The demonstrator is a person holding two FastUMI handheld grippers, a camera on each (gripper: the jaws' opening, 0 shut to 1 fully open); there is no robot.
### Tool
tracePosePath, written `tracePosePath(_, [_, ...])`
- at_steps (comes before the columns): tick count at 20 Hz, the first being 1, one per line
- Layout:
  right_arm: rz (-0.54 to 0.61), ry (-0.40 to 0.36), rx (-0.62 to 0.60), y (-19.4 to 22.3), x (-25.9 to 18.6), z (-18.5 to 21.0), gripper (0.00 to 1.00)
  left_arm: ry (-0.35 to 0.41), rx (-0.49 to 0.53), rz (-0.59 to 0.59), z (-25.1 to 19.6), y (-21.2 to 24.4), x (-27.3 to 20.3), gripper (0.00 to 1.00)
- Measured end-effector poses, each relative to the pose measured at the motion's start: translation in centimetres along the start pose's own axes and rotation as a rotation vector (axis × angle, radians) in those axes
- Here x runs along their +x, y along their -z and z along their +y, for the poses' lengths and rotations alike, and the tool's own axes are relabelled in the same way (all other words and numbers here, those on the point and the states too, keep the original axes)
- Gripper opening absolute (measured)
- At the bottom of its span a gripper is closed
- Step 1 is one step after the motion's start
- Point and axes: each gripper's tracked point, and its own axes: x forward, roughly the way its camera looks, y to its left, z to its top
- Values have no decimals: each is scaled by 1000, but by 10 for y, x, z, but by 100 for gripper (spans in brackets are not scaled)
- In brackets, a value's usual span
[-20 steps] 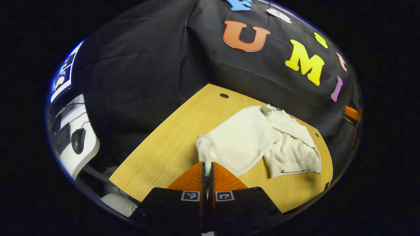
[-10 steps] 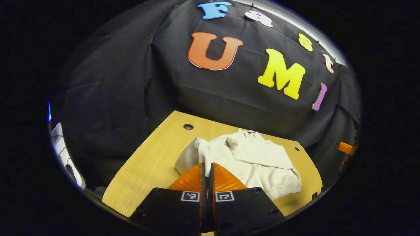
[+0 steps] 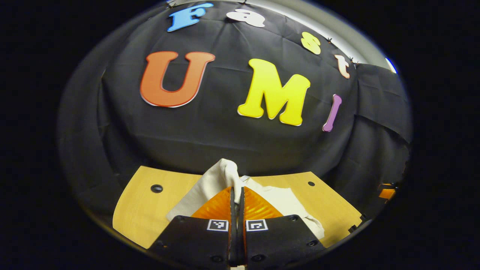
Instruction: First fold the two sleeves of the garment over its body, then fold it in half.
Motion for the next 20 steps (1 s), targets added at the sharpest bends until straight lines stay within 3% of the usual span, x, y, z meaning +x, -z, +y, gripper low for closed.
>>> tracePosePath(5, [-17, 116, 38, -3, -26, -45, 100, 155, 66, 37, -81, -1, 67, 3])
tracePosePath(10, [-27, 188, 29, -9, -47, -71, 100, 265, 85, 128, -150, 32, 120, 3])
tracePosePath(20, [59, 272, 34, 13, -61, -105, 100, 302, 41, 362, -217, 145, 217, 3])
